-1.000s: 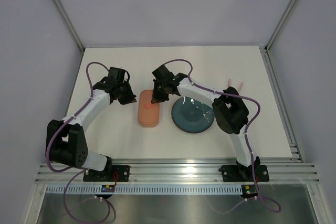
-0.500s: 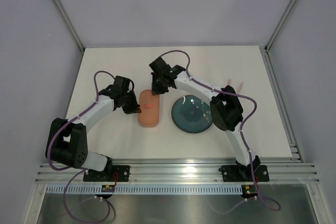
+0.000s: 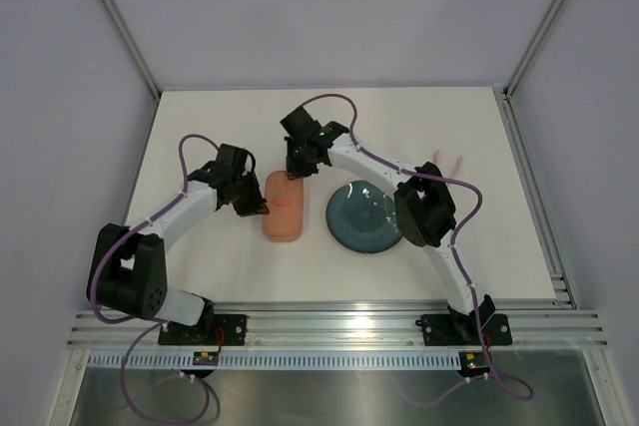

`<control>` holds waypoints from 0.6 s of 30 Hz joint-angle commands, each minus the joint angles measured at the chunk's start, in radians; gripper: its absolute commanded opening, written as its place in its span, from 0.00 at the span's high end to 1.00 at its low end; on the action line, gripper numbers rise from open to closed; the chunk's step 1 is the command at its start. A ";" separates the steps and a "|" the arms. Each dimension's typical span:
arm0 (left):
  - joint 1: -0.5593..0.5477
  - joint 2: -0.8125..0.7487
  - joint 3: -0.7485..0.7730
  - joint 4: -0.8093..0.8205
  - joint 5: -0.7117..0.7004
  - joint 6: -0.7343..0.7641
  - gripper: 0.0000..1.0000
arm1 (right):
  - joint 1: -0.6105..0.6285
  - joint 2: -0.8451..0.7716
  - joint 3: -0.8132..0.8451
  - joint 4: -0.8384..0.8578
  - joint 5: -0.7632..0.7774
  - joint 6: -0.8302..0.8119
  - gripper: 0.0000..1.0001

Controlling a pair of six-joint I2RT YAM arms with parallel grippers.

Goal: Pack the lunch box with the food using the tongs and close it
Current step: Close the box lid on the packing box.

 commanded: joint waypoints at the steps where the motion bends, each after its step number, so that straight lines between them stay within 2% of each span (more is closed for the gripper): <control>1: -0.007 0.014 -0.008 0.051 0.011 -0.002 1.00 | -0.006 0.040 0.048 -0.020 0.032 -0.018 1.00; 9: -0.007 0.051 -0.038 0.069 0.017 -0.007 1.00 | -0.006 0.137 -0.003 -0.053 0.072 -0.018 1.00; 18: -0.008 0.055 -0.054 0.074 0.014 -0.013 1.00 | -0.006 0.111 -0.066 -0.023 0.074 -0.011 1.00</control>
